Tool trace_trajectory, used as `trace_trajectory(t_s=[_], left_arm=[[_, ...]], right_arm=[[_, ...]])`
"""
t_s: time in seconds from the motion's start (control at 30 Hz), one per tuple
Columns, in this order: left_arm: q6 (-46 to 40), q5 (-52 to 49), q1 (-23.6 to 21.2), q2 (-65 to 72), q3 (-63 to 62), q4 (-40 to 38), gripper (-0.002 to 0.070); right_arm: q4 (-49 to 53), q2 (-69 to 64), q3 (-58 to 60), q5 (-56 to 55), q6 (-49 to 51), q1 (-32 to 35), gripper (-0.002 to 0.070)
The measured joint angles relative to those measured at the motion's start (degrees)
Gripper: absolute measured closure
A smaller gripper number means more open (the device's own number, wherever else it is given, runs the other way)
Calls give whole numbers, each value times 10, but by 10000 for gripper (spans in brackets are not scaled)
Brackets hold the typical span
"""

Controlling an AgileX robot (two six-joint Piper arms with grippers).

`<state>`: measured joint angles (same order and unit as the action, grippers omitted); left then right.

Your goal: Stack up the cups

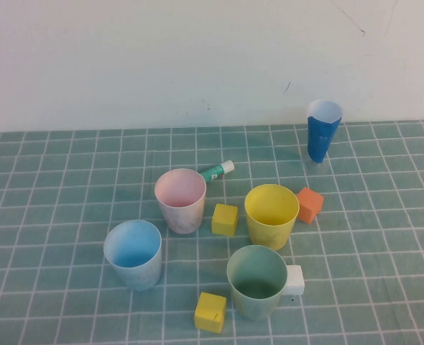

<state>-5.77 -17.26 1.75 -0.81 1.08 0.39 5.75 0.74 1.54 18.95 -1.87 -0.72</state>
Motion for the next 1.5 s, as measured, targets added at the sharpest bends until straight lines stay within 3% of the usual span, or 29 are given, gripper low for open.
trace_trajectory(t_s=[0.2, 0.57, 0.67, 0.83, 1.0, 1.2, 1.37, 1.5], left_arm=[[-8, 34, 0, 0, 1, 94, 678], [4, 109, 0, 0, 1, 91, 678], [92, 145, 0, 0, 1, 25, 678], [332, 232, 0, 0, 1, -108, 678], [408, 262, 0, 0, 1, -133, 678], [508, 262, 0, 0, 1, -131, 678], [530, 247, 4, 0, 0, -59, 678], [505, 64, 30, 10, -69, 41, 678]], right_arm=[[0, 0, 0, 0, 0, 0, 678], [0, 0, 0, 0, 0, 0, 678], [0, 0, 0, 0, 0, 0, 678], [0, 0, 0, 0, 0, 0, 678], [0, 0, 0, 0, 0, 0, 678], [0, 0, 0, 0, 0, 0, 678], [0, 0, 0, 0, 0, 0, 678], [0, 0, 0, 0, 0, 0, 678]])
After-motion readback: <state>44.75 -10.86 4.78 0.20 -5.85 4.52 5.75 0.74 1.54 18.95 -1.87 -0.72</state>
